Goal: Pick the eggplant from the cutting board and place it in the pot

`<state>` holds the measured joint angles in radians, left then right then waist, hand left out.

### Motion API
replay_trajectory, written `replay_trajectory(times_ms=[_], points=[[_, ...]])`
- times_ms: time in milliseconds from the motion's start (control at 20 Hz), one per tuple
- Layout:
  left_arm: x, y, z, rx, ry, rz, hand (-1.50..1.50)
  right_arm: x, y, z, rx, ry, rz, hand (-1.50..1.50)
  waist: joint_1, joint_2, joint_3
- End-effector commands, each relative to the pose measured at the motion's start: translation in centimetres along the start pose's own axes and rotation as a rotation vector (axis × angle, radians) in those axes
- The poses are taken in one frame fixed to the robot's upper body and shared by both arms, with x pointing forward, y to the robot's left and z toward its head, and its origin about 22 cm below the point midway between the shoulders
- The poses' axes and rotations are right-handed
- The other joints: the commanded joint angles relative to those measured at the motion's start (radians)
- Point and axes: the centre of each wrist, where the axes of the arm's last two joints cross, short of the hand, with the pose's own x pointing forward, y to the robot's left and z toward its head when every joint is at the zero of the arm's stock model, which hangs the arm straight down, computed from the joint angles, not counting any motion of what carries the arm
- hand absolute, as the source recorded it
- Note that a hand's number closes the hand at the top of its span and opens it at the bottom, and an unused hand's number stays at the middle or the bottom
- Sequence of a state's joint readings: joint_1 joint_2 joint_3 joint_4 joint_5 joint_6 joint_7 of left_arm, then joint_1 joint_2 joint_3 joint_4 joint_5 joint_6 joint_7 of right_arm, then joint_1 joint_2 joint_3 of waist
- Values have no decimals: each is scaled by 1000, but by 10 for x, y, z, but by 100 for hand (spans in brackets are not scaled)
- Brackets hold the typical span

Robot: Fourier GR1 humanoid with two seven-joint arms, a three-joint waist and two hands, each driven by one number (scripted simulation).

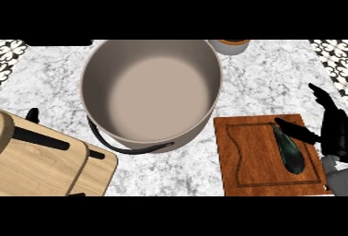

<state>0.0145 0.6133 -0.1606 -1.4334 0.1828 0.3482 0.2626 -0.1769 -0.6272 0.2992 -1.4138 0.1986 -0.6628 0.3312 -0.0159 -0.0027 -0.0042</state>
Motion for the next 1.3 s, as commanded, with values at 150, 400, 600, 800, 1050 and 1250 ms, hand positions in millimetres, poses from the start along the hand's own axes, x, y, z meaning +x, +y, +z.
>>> replay_trajectory(times_ms=[150, 400, 600, 800, 1050, 1250], points=[[22, -12, -6, -8, -2, 10, 0, 27, -21, 3, 132, 154, 364, -150, -3, -2, -3], [27, -12, -14, -16, -9, 9, 0, 86, -46, -8, 277, 280, 512, -150, 13, -1, -1], [37, -12, -16, -31, -23, -4, 0, 111, -43, -9, 452, 380, 602, -150, 25, 3, 0], [23, -21, -12, -52, -4, 23, 0, 129, -37, -5, 618, 461, 581, -150, 30, 2, 1], [40, -9, -18, -21, -30, 4, 0, 113, -23, -8, 638, 541, 639, -150, 25, 2, 3], [37, -10, -18, -39, -17, 7, 0, 112, -23, -17, 632, 597, 644, -150, 23, 1, 3]])
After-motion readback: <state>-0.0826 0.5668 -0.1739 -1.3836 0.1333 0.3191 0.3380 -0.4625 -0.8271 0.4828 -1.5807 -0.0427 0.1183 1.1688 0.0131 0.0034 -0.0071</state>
